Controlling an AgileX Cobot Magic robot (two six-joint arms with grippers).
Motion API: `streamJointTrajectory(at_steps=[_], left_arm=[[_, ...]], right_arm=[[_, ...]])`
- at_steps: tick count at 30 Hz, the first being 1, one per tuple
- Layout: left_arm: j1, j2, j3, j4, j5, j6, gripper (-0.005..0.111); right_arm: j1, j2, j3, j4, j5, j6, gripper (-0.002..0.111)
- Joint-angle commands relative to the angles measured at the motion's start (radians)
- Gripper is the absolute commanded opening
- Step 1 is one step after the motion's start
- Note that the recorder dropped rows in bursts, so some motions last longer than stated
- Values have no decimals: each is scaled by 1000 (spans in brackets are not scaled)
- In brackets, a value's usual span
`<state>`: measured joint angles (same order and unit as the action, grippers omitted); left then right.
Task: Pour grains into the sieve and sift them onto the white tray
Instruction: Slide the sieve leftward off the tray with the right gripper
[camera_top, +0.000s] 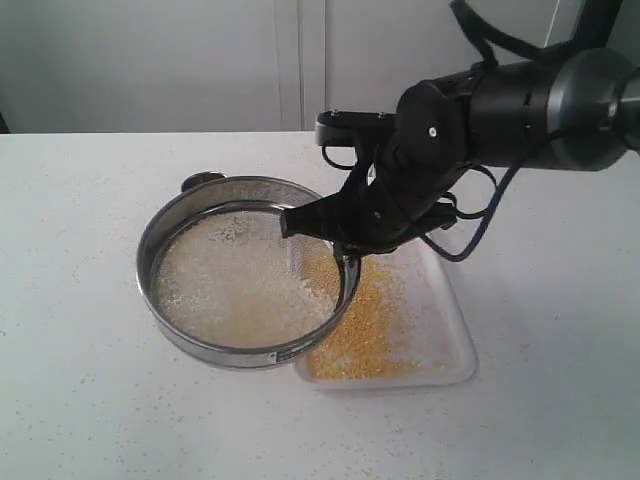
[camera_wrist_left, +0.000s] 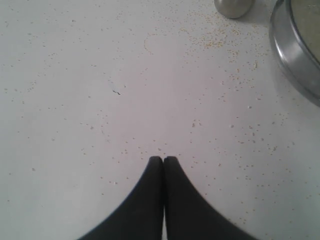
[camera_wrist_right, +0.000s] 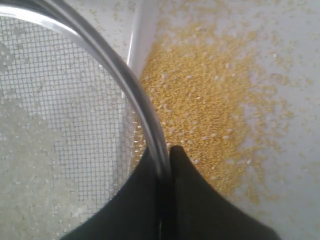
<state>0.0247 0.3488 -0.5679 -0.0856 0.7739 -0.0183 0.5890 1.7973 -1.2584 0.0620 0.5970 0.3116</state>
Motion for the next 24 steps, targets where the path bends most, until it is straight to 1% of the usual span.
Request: streamJointTrajectory(at_steps=[1, 9, 12, 16, 24], left_arm=[[4, -7, 1, -2, 4, -1, 0], [4, -7, 1, -2, 4, -1, 0], [4, -7, 1, -2, 4, -1, 0], [4, -7, 1, -2, 4, -1, 0], [4, -7, 1, -2, 4, -1, 0]], right_arm=[[53, 48, -56, 9, -9, 8, 0], [153, 187, -194, -14, 8, 33, 0], [178, 236, -243, -78, 20, 54, 0], [178, 287, -276, -99, 17, 69, 0], [178, 323, -279, -96, -41, 69, 0]])
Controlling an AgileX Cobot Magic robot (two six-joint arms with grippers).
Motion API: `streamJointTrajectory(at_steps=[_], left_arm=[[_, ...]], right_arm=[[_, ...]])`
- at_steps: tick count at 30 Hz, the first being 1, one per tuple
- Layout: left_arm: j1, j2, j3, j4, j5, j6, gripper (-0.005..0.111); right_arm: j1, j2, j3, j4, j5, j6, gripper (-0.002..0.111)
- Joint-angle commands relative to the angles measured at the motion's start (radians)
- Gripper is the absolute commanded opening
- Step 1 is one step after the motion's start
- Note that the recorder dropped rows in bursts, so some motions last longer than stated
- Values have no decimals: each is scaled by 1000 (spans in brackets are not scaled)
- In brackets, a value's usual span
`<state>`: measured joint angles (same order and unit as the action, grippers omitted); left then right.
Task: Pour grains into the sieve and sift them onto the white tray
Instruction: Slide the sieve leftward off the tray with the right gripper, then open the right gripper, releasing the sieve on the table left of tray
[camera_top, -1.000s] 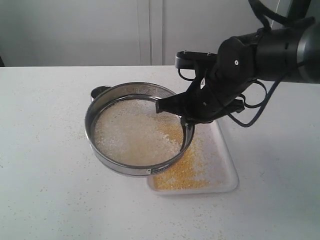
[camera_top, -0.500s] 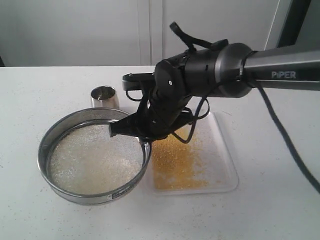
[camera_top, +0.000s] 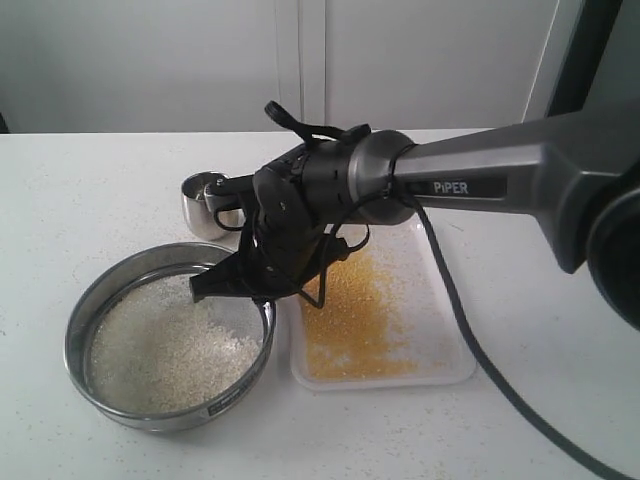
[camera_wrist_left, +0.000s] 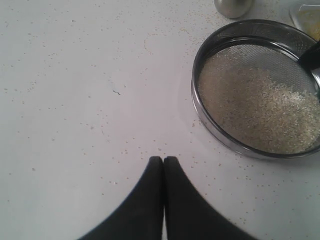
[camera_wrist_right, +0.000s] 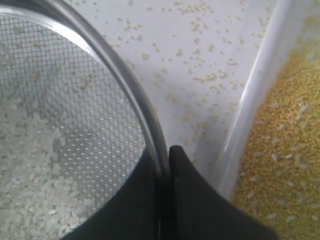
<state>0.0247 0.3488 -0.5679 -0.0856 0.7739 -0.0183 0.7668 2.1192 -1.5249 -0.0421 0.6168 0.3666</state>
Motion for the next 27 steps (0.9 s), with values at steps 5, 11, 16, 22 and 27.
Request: streamJointTrajectory(at_steps=[5, 11, 16, 22, 27], left_arm=[[4, -7, 1, -2, 4, -1, 0], [4, -7, 1, -2, 4, -1, 0], [4, -7, 1, -2, 4, -1, 0], [4, -7, 1, -2, 4, -1, 0], [4, -7, 1, -2, 4, -1, 0]], right_arm=[[0, 16, -12, 8, -79, 14, 0], [0, 26, -12, 8, -81, 14, 0], [0, 26, -12, 8, -81, 14, 0], [0, 54, -12, 8, -81, 14, 5], [0, 56, -12, 24, -105, 16, 27]])
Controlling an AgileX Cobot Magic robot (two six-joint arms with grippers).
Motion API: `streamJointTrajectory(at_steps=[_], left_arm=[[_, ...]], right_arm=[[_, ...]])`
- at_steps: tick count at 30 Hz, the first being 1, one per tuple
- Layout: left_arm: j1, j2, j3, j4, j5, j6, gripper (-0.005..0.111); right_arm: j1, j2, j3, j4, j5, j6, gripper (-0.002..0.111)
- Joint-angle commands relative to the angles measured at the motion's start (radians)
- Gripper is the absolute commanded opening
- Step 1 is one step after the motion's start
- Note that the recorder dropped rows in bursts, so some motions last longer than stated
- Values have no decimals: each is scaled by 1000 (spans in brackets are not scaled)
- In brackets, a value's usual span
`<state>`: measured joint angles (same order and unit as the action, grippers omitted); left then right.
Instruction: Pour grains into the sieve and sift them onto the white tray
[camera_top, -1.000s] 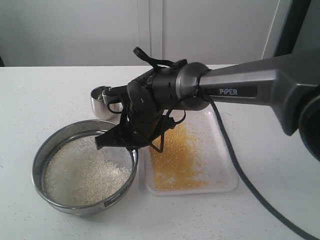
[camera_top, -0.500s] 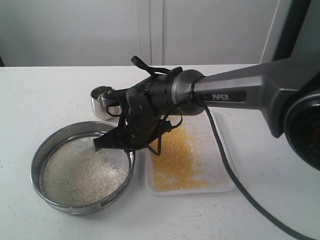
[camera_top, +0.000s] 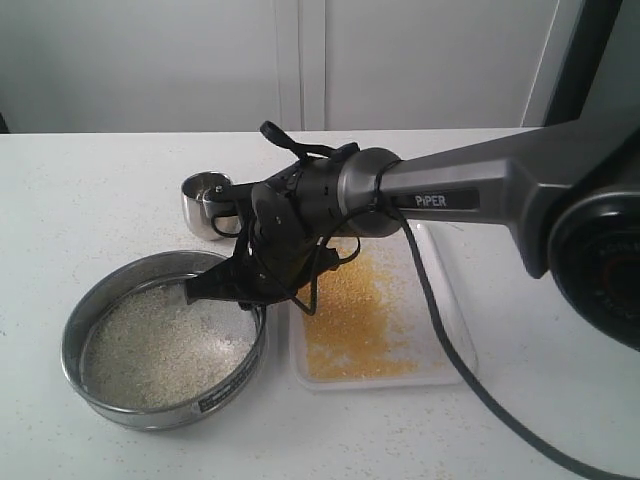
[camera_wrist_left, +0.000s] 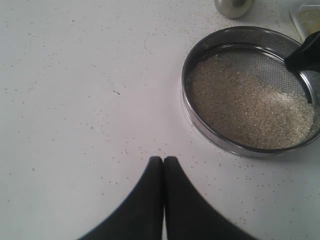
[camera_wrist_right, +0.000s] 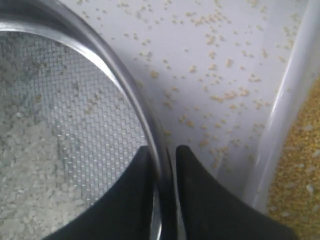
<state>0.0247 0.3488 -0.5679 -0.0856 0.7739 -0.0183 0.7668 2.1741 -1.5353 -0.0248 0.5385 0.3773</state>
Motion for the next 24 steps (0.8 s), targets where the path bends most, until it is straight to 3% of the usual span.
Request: streamJointTrajectory(at_steps=[1, 6, 15, 18, 24], left_arm=[[4, -7, 1, -2, 4, -1, 0], [4, -7, 1, -2, 4, -1, 0], [4, -7, 1, -2, 4, -1, 0], [4, -7, 1, -2, 4, -1, 0], [4, -7, 1, -2, 4, -1, 0]], right_arm=[[0, 1, -2, 8, -31, 5, 29], [0, -41, -26, 11, -23, 47, 41], [-12, -131, -28, 8, -2, 45, 40], [-12, -154, -28, 8, 29, 7, 32], [-21, -201, -28, 8, 120, -11, 0]])
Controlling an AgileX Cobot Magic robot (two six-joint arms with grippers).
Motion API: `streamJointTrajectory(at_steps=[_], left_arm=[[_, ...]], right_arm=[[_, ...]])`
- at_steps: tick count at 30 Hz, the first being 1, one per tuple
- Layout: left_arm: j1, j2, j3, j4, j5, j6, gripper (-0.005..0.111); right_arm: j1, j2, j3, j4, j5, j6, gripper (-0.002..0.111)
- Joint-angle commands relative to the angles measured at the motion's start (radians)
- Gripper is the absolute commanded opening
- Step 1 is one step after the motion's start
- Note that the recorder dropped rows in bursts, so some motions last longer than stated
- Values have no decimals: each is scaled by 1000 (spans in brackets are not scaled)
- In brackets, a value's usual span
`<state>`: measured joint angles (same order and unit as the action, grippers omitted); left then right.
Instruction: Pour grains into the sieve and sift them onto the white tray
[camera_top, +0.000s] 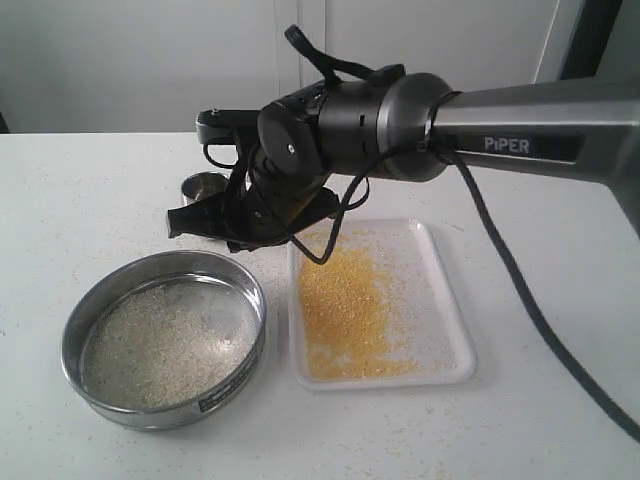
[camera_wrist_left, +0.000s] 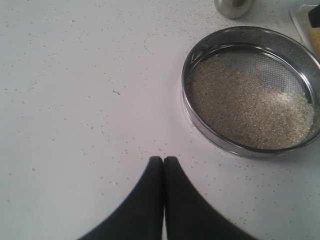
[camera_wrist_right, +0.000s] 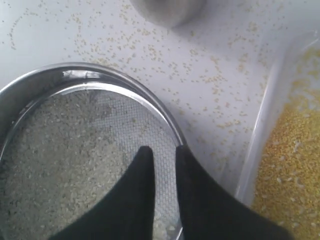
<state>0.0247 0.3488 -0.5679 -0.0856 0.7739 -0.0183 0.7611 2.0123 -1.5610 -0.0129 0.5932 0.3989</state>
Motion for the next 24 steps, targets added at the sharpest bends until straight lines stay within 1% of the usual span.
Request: streamJointTrajectory(at_steps=[1, 5, 9, 15, 24], left_arm=[[4, -7, 1, -2, 4, -1, 0], [4, -7, 1, -2, 4, -1, 0], [4, -7, 1, -2, 4, -1, 0], [4, -7, 1, -2, 4, -1, 0], [4, -7, 1, -2, 4, -1, 0]], right_arm=[[-17, -49, -2, -6, 90, -56, 0], [-41, -84, -2, -6, 177, -86, 0], [-75, -127, -2, -6, 209, -92, 0], [-129, -184, 13, -6, 303, -163, 0], [-250, -295, 88, -6, 359, -240, 0]])
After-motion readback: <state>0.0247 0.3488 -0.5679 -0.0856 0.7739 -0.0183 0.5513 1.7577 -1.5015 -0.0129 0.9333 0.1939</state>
